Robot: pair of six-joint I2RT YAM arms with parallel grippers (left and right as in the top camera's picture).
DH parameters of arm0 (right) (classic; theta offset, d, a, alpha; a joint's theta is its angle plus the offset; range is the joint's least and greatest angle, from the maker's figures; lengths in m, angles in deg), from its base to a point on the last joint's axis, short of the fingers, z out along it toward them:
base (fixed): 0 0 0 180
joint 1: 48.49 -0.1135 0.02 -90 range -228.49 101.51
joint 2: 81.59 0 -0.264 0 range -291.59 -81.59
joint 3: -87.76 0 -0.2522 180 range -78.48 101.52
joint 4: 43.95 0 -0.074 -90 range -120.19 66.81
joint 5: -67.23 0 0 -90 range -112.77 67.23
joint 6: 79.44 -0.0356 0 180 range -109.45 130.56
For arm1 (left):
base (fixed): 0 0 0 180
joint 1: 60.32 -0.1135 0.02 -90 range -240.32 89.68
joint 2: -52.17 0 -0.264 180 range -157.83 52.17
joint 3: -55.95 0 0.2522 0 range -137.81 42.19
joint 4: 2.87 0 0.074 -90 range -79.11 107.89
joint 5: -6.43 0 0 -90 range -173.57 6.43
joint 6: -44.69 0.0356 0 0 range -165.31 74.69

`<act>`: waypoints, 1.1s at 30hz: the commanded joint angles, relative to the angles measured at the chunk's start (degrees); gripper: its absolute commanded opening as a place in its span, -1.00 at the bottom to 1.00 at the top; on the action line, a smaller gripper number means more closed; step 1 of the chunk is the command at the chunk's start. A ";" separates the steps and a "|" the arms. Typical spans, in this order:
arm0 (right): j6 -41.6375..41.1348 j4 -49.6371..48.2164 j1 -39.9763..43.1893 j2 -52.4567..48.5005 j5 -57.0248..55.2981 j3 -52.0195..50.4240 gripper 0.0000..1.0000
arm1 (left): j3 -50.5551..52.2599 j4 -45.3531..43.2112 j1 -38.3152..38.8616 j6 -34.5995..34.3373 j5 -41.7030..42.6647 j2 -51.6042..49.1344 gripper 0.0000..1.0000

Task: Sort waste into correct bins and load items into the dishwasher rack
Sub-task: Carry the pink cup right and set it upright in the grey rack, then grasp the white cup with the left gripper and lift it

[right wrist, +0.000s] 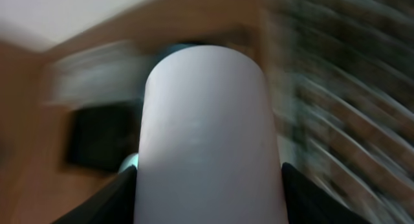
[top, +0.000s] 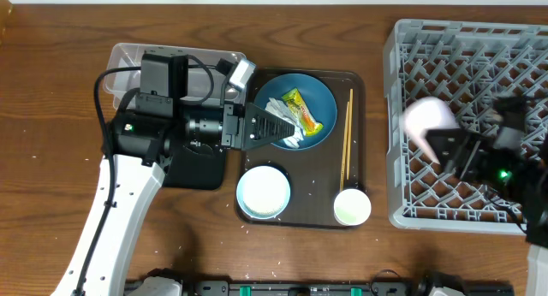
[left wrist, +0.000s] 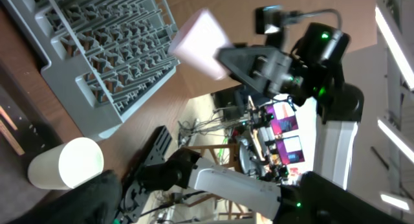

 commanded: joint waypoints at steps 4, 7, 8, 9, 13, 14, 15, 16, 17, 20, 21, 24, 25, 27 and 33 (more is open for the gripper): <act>-11.96 3.89 2.56 -6.25 -26.10 0.52 -0.09 | -0.59 0.07 -0.22 0.31 0.15 0.09 0.91; -11.96 3.89 2.56 -10.34 -26.08 0.52 -0.09 | -0.59 0.07 -0.22 0.33 0.15 0.09 0.91; -11.93 4.15 2.56 -12.46 -25.33 0.52 -0.08 | -0.59 0.07 -0.22 0.33 0.15 0.09 0.91; -11.85 4.44 2.56 -14.21 -24.61 0.52 -0.09 | -0.59 0.04 -0.22 0.33 0.13 0.09 0.91; -11.21 5.75 2.56 -21.35 -22.05 0.52 -0.09 | -0.59 0.07 -0.22 0.33 0.15 0.09 0.92; -10.12 5.68 2.56 -23.08 -20.44 0.52 -0.08 | -0.59 0.07 -0.22 0.35 0.13 0.09 0.92; -9.27 5.66 2.56 -24.41 -18.82 0.52 -0.07 | -0.59 0.07 -0.22 0.35 0.13 0.09 0.92; -8.70 5.66 2.56 -25.62 -17.42 0.52 -0.04 | -0.59 0.07 -0.22 0.35 0.13 0.09 0.92; -8.70 5.64 2.54 -26.60 -16.94 0.52 -0.03 | -0.59 0.07 -0.22 0.35 0.11 0.09 0.92; -8.72 4.92 2.51 -28.50 -17.44 0.52 0.31 | -0.59 0.07 -0.22 0.48 0.09 0.09 0.92; -8.76 4.70 2.51 -28.59 -17.25 0.52 0.36 | -0.59 0.09 -0.09 0.68 -0.17 0.09 0.92; -8.70 3.87 2.56 -27.78 -16.37 1.14 0.47 | -0.59 0.09 2.14 0.81 -4.24 0.11 0.91; -8.70 3.89 2.54 -27.28 -16.28 1.53 0.50 | -0.59 0.11 3.43 0.81 -6.60 0.11 0.91; -7.74 3.98 2.51 -25.66 -14.82 2.21 0.53 | -0.59 0.33 7.06 0.79 -12.96 0.09 0.91; -4.24 4.57 2.51 -17.94 -11.89 2.56 0.64 | -0.52 5.46 19.58 1.31 -39.36 -0.09 0.91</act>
